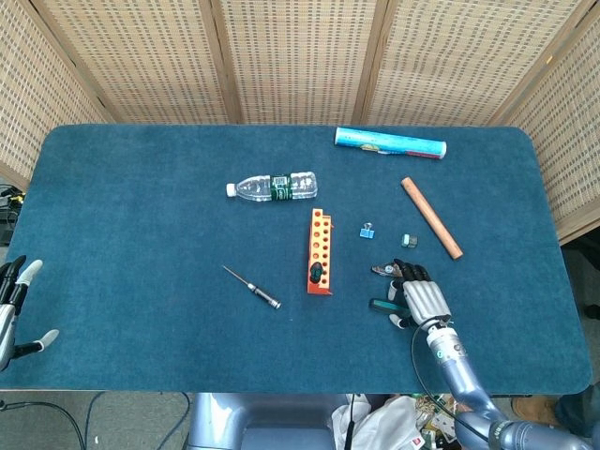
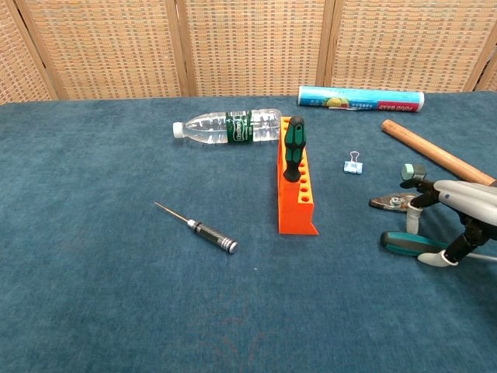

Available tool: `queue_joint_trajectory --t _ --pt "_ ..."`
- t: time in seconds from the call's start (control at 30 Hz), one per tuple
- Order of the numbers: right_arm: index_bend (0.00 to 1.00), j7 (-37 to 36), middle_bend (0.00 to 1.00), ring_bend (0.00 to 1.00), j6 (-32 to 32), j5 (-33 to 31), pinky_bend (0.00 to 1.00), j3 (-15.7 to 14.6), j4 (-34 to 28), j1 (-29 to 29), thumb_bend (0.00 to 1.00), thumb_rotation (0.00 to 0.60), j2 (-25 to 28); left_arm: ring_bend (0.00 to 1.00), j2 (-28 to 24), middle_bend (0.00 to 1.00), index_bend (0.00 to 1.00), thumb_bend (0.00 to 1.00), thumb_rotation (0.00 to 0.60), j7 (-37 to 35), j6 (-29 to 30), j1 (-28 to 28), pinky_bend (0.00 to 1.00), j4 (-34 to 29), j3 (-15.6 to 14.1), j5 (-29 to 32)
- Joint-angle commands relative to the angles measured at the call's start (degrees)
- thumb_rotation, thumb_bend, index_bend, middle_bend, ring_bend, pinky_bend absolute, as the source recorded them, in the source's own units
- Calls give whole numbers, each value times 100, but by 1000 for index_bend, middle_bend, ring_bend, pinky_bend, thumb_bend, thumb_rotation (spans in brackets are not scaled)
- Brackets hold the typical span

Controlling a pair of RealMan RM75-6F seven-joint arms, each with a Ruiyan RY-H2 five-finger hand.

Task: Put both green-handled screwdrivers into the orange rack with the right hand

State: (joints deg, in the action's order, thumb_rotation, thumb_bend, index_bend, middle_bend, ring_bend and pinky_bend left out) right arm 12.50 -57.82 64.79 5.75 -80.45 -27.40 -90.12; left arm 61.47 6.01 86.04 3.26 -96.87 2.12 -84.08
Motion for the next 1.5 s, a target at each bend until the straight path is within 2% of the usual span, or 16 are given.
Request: queue_joint_trajectory --t 0.03,0.33,0.63,0.9,1.27,1.33,1.4,1.5 --pt "589 -50 0 0 -9 39 0 15 -14 -1 298 600 -7 0 -1 0 0 0 600 -3 -2 0 0 -1 4 8" --pt "633 -452 0 0 -93 200 0 134 -373 50 337 600 194 0 -13 0 0 0 600 -43 -31 7 0 5 7 19" --pt "646 -1063 16 0 -403 294 0 560 -1143 113 346 600 601 0 -43 0 0 0 600 -110 -92 22 0 -22 -18 1" --pt "660 -1781 56 0 -487 93 0 1201 -1808 36 364 600 928 0 -78 0 0 0 600 -218 -226 67 0 -9 -31 36" --pt "660 -2093 69 0 -294 -403 0 1999 -2008 -508 364 600 902 0 -84 0 0 0 600 -265 -389 147 0 17 52 242" --pt "660 -2290 69 0 -230 -530 0 2181 -1963 -630 364 600 831 0 -88 0 0 0 600 -275 -397 155 0 26 70 275" --pt "660 -2881 73 0 -43 -694 0 2523 -1880 -806 364 600 686 0 -91 0 0 0 600 -284 -430 173 0 34 86 310" --pt "661 -3461 78 0 190 -760 0 2754 -1631 -1005 364 600 508 0 -84 0 0 0 600 -280 -458 188 0 41 95 341"
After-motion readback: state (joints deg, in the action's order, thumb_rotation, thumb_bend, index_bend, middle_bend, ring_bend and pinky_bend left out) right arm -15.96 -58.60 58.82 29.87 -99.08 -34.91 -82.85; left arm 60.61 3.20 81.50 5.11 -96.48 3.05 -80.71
